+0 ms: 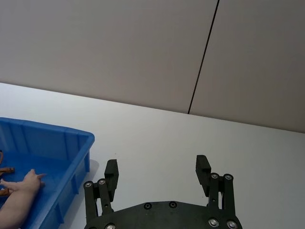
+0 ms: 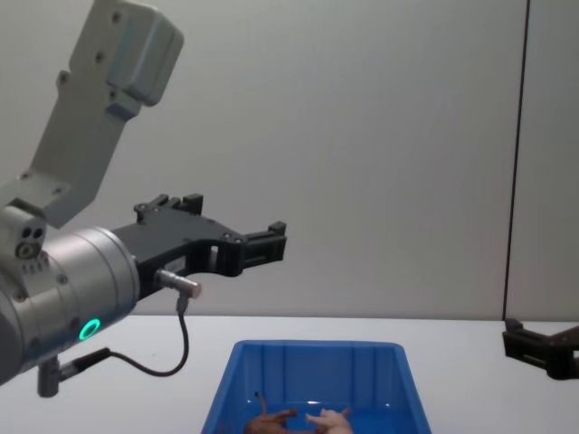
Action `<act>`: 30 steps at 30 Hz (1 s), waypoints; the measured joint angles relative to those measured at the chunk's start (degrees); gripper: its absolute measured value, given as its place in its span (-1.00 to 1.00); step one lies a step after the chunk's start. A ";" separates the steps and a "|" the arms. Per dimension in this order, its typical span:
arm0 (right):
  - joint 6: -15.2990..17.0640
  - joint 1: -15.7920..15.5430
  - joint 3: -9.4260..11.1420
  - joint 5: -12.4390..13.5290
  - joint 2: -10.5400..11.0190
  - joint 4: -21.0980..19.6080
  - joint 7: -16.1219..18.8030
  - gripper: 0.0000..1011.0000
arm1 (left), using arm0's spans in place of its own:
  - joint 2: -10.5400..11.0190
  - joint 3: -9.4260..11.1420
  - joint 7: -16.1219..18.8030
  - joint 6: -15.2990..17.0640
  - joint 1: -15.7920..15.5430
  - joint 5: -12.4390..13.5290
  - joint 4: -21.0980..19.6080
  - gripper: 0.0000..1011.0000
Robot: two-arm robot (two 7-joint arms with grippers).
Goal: Pick up the two dolls from the table and place them into the box.
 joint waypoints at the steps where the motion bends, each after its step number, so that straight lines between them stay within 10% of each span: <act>1: 0.00 -0.15 0.06 0.05 0.09 -0.17 -0.17 0.98 | 0.07 -0.06 0.26 0.32 0.12 -0.25 -0.11 0.98; 30: 0.01 -1.17 0.39 0.33 0.63 -1.21 -1.36 0.98 | 4.53 -3.31 7.04 10.71 5.89 -10.02 -1.96 0.98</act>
